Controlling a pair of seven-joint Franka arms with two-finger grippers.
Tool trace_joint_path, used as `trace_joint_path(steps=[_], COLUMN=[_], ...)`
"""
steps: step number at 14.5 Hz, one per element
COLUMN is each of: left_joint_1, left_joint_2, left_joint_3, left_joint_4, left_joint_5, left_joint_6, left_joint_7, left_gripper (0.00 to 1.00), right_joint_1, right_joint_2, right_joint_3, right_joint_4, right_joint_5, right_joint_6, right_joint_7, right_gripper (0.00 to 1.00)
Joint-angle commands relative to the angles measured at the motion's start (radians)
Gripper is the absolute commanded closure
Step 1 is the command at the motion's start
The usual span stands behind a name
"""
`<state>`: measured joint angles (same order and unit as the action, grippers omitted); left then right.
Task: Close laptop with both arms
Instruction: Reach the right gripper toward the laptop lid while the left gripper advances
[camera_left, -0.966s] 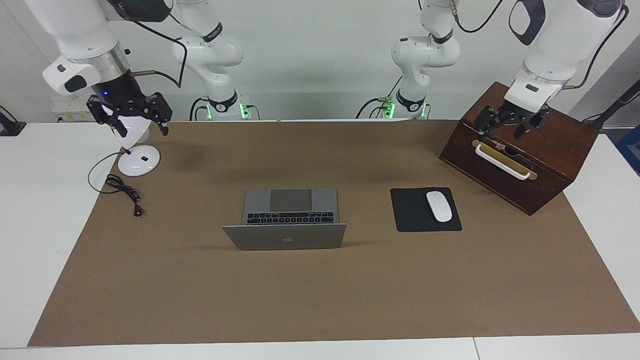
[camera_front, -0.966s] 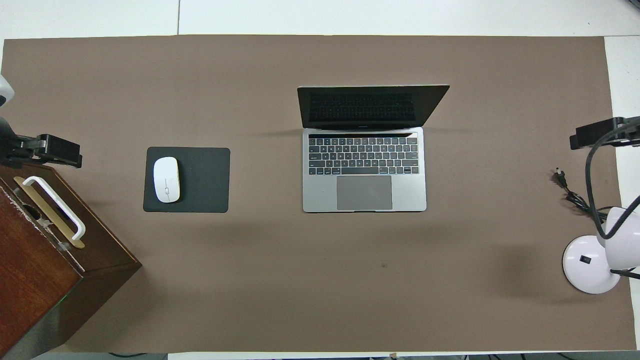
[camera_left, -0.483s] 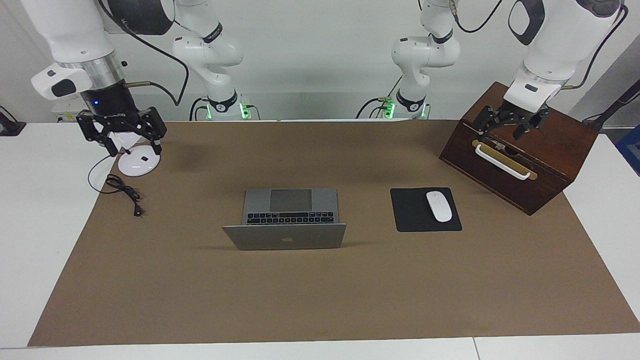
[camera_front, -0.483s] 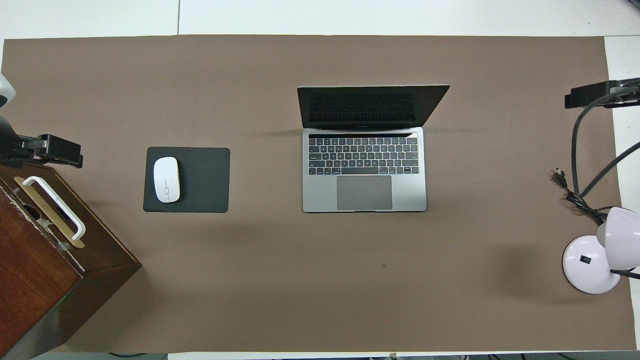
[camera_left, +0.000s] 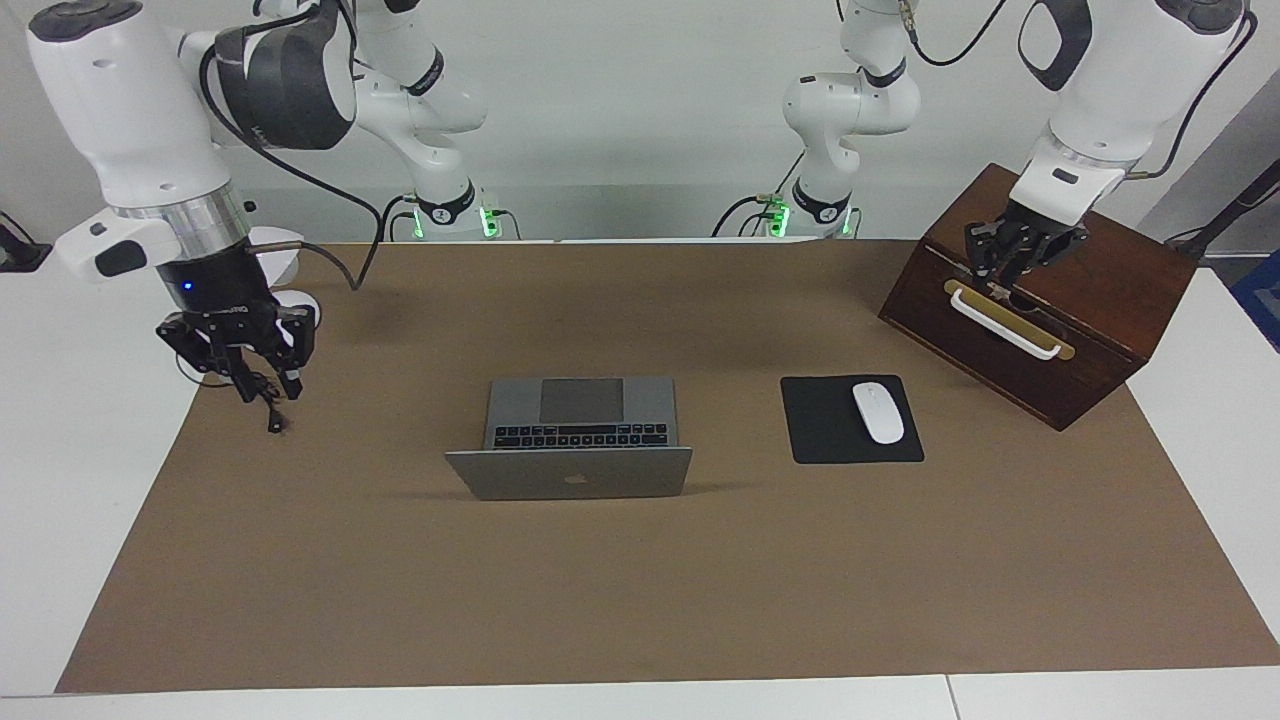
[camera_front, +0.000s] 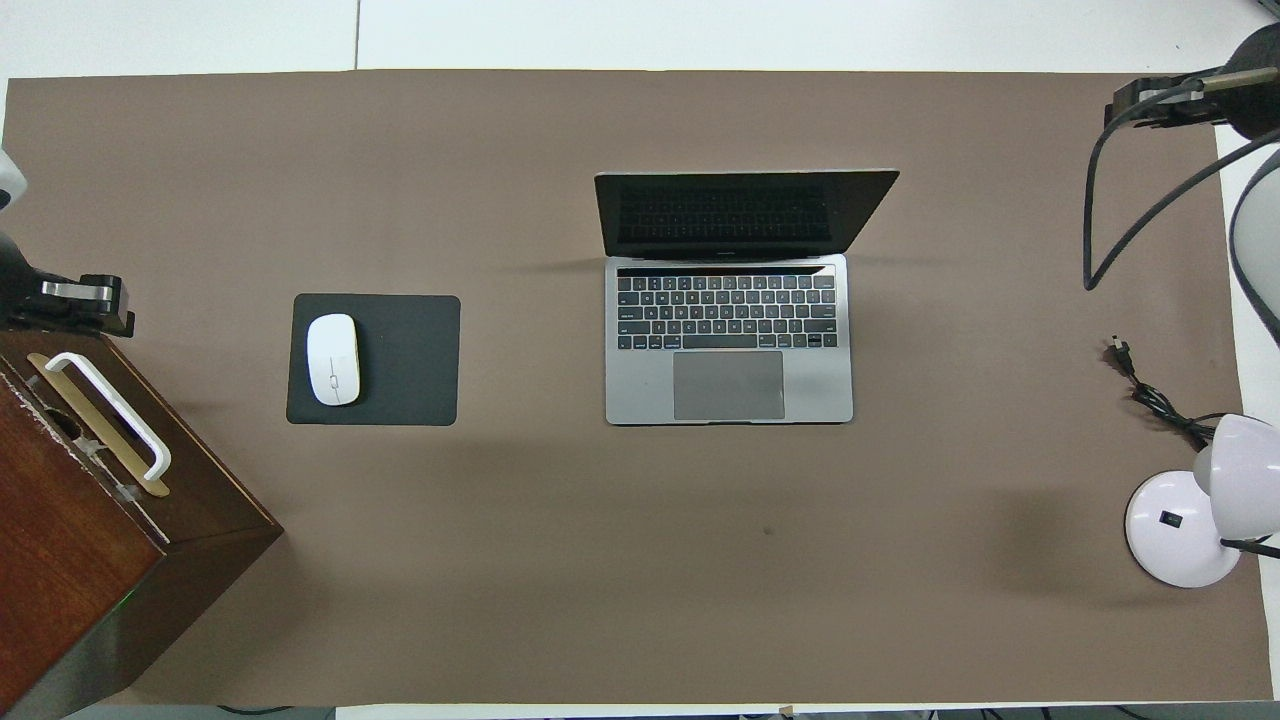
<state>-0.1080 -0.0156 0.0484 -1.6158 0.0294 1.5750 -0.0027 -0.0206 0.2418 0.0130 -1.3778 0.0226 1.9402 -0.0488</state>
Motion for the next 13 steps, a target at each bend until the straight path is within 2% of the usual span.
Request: trace_joint_path(steps=[1,3,7,9,13], left_joint_1=[0.014,0.01,-0.041,-0.071,-0.12], left_joint_2=[0.006,0.006,-0.012,-0.049,-0.128], left_joint_3=[-0.004,-0.004,-0.007,-0.007,-0.007], left_joint_4=[0.005,-0.006,-0.084,-0.175,-0.381], left_joint_5=[-0.051,-0.059,-0.06,-0.066,-0.132], left_joint_6=[0.022,0.075,0.215,0.314,0.549], left_joint_7=[0.007,0.009,0.017,0.013,0.007], left_gripper=[1.0,1.0,1.0,1.0,1.0], right_joint_1=[-0.013,-0.013,-0.013,0.004,0.129], right_joint_2=[0.069,0.114,0.276,0.332,0.408], right_joint_3=[0.031,0.062,0.102,0.116,0.098], right_joint_4=[0.08,0.111,0.294,0.341,0.402], right_joint_5=[0.026,0.026,0.025,0.022,-0.019], right_joint_6=[0.034,0.083,0.092,0.13,0.201], right_joint_7=[-0.009,-0.009,-0.008,0.0,0.102], right_gripper=[1.0,1.0,1.0,1.0,1.0])
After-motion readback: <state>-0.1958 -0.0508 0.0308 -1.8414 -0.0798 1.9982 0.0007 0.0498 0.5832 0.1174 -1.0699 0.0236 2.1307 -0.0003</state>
